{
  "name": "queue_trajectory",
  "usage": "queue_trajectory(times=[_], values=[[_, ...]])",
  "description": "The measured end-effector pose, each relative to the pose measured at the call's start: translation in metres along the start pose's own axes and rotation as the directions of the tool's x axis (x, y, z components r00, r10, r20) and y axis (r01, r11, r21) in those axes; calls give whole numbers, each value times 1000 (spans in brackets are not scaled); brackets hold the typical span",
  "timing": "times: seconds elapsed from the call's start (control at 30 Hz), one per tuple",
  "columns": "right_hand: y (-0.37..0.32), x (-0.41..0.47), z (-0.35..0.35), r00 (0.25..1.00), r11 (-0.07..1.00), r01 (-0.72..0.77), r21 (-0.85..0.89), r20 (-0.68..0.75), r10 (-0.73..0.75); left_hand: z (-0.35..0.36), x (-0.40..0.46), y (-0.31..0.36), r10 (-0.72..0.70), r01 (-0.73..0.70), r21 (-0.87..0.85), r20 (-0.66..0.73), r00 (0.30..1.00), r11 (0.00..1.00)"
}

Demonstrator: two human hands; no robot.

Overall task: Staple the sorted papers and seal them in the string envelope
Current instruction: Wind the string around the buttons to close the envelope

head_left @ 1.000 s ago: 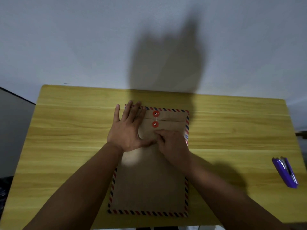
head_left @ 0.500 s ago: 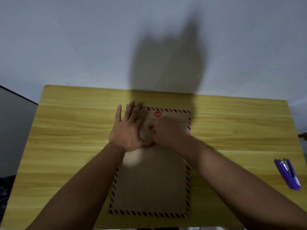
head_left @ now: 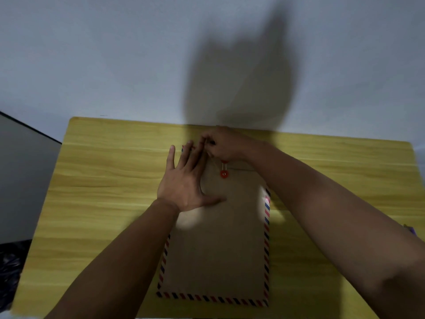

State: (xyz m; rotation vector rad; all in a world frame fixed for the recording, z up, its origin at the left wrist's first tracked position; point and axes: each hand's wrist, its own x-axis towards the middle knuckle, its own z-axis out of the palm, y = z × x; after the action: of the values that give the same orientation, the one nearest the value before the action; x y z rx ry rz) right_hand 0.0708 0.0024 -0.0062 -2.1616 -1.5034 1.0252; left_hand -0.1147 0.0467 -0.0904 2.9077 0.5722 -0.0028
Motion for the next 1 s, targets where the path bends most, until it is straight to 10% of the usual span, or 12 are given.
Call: queue_trajectory(times=[0.67,0.83,1.0], values=[[73,-70,5,936,927,29,-374,-316,-157,-4,-1,0,-1,0,4,4,1000,1000],[75,-88,27,935,837,149,-526,-200,-292,-2,0,1,-5,4,10,10,1000,1000],[57,-98,52,940,943,-4,-334,-324,-111,-2,0,1,-7,7,23,17,1000,1000]])
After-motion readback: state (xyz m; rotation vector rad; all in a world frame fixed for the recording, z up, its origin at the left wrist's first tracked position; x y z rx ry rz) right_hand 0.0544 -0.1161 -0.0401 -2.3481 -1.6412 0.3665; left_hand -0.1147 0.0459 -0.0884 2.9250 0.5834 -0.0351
